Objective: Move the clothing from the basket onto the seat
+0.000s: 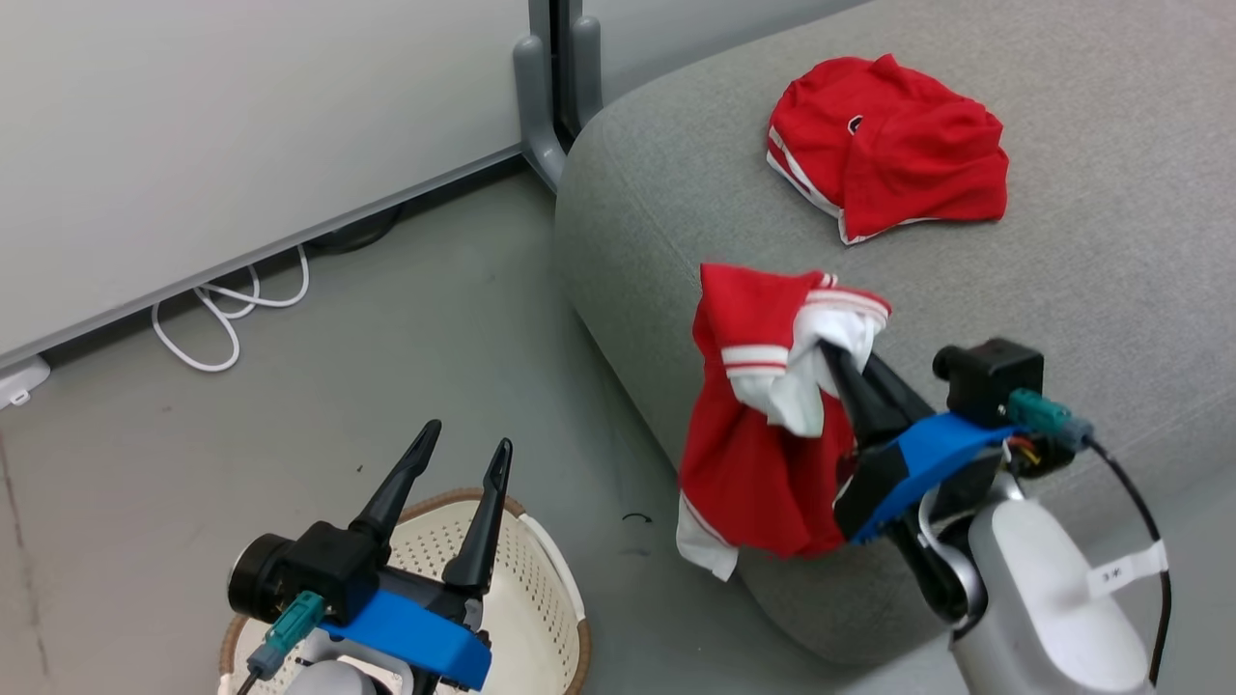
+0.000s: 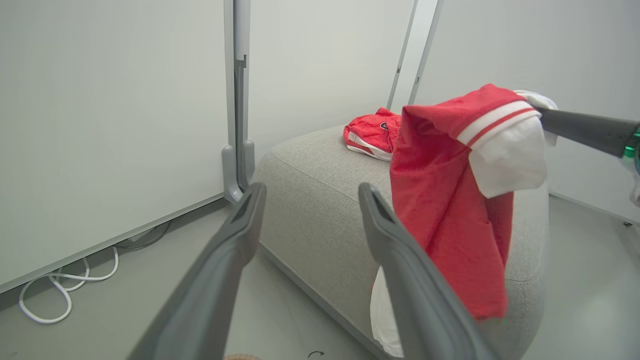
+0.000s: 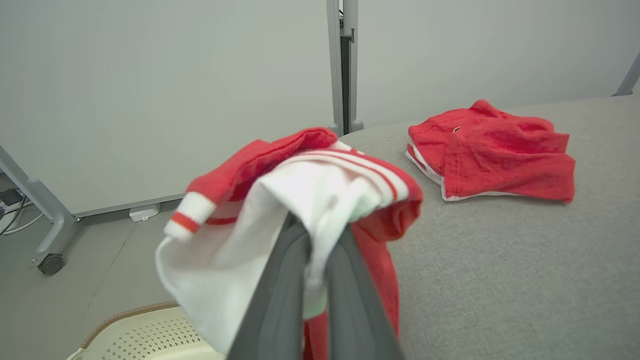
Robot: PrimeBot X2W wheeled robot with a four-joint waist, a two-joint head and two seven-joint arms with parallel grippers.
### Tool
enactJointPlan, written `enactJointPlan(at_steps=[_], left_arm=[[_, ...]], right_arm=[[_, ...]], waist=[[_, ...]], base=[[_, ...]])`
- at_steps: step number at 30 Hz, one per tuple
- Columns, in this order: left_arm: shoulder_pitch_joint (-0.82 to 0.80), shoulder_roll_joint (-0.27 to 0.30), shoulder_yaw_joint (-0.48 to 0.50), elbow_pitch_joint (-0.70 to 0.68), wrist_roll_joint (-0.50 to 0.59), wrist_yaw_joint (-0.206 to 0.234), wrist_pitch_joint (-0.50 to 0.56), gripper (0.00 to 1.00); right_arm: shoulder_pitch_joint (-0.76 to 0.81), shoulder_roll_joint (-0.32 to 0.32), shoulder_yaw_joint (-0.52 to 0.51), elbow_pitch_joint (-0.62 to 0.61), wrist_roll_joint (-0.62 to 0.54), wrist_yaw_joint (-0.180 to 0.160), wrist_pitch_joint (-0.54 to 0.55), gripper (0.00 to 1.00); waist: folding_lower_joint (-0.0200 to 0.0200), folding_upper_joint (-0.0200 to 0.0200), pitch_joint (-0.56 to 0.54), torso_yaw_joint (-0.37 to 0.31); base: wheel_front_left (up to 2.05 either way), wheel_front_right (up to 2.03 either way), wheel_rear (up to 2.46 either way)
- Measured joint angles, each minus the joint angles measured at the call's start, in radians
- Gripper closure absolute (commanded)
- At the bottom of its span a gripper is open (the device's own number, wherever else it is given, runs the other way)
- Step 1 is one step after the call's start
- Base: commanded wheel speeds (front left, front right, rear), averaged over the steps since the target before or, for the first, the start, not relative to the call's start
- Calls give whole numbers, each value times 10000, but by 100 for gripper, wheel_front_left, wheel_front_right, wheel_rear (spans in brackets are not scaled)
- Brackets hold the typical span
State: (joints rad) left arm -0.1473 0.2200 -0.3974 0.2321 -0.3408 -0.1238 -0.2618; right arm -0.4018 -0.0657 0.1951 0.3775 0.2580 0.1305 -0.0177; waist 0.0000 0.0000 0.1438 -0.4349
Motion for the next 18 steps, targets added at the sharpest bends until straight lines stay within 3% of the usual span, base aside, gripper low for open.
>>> enactJointPlan(at_steps=[4,7,12,18], left_arm=[[-149,-12,2,-117,61,-4,2,0],[-460,46,-56,-272,169,-4,0,0],[-914,303,-96,-583,307,-6,0,0],[-1526,625,-102,-1200,598,-8,4,0]], right_arm=[[-727,-71,-130,-161,307,0,90,100],[-1311,-483,-420,-313,556,0,265,100],[-2685,-1068,-1544,-838,1597,0,642,100],[-4330,-2096,-3030,-1496,1580,0,1335,100]], waist=[[0,0,302,94],[0,0,676,236],[1,0,1523,523],[2,0,2821,879]], base=[[0,0,0],[0,0,0],[0,0,0],[0,0,0]])
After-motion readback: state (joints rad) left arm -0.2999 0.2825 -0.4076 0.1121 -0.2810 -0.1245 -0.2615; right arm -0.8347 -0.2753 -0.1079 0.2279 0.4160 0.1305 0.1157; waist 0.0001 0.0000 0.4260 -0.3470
